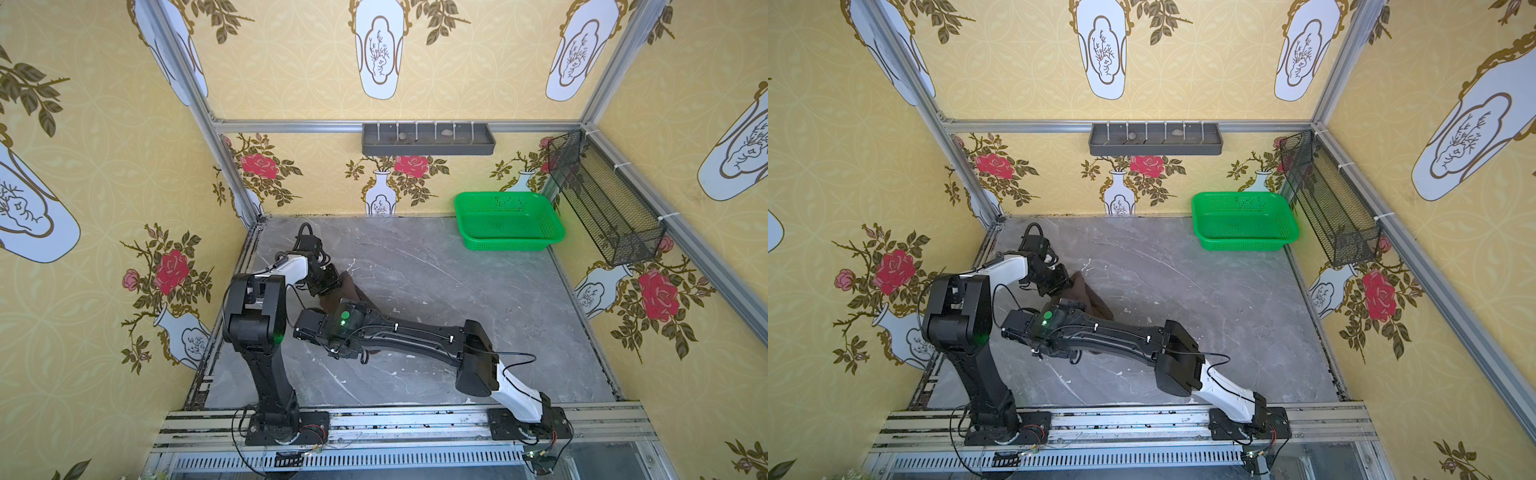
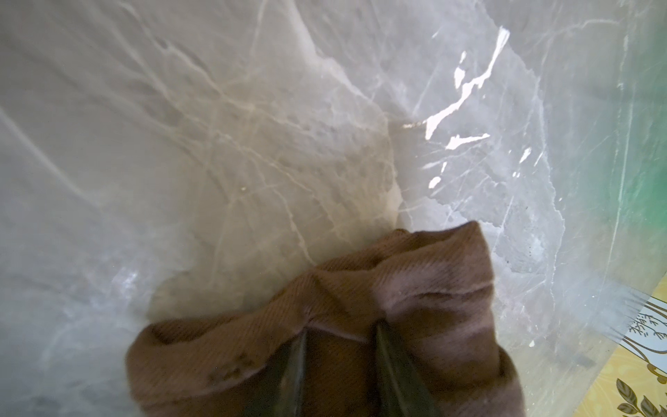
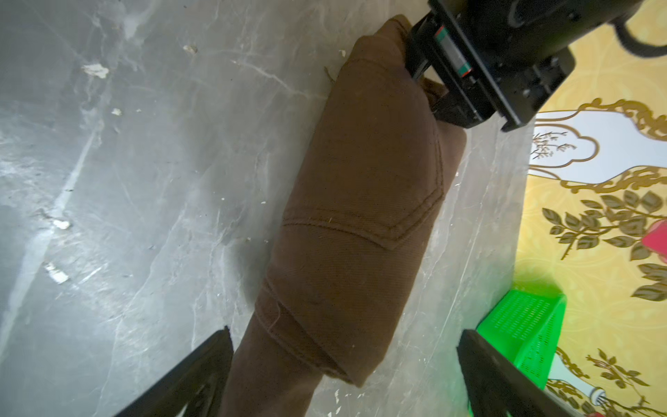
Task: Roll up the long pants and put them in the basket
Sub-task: Roll the long pant at the center of the board.
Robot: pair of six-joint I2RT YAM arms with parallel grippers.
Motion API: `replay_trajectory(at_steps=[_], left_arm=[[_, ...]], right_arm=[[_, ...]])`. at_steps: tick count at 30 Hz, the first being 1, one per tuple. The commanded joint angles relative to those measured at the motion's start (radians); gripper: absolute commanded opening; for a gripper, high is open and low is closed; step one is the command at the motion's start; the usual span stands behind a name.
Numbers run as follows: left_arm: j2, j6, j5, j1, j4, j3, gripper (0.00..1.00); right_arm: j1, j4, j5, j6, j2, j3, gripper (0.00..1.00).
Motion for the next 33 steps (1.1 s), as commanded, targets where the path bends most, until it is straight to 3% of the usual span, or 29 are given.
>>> replay_trajectory(at_steps=[1, 6, 11, 21, 33], left_arm=[[0.029, 0.018, -0.034, -0.004, -0.118, -0.029, 0.34], [0.022, 0.018, -0.037, -0.004, -0.123, -0.033, 0.34], [0.010, 0.014, -0.042, -0.004, -0.127, -0.043, 0.34], [0.011, 0.019, -0.050, -0.004, -0.136, -0.051, 0.34], [0.021, 0.022, -0.059, -0.004, -0.160, -0.034, 0.34]], right_arm=[[0.001, 0.147, 0.049, -0.092, -0.021, -0.049, 0.98], [-0.008, 0.226, -0.029, -0.130, -0.006, -0.096, 0.98], [-0.036, 0.244, 0.004, -0.107, 0.025, -0.131, 0.98], [-0.218, 0.296, 0.022, -0.068, -0.021, -0.321, 0.98], [-0.422, 0.306, -0.110, -0.062, -0.009, -0.276, 0.98]])
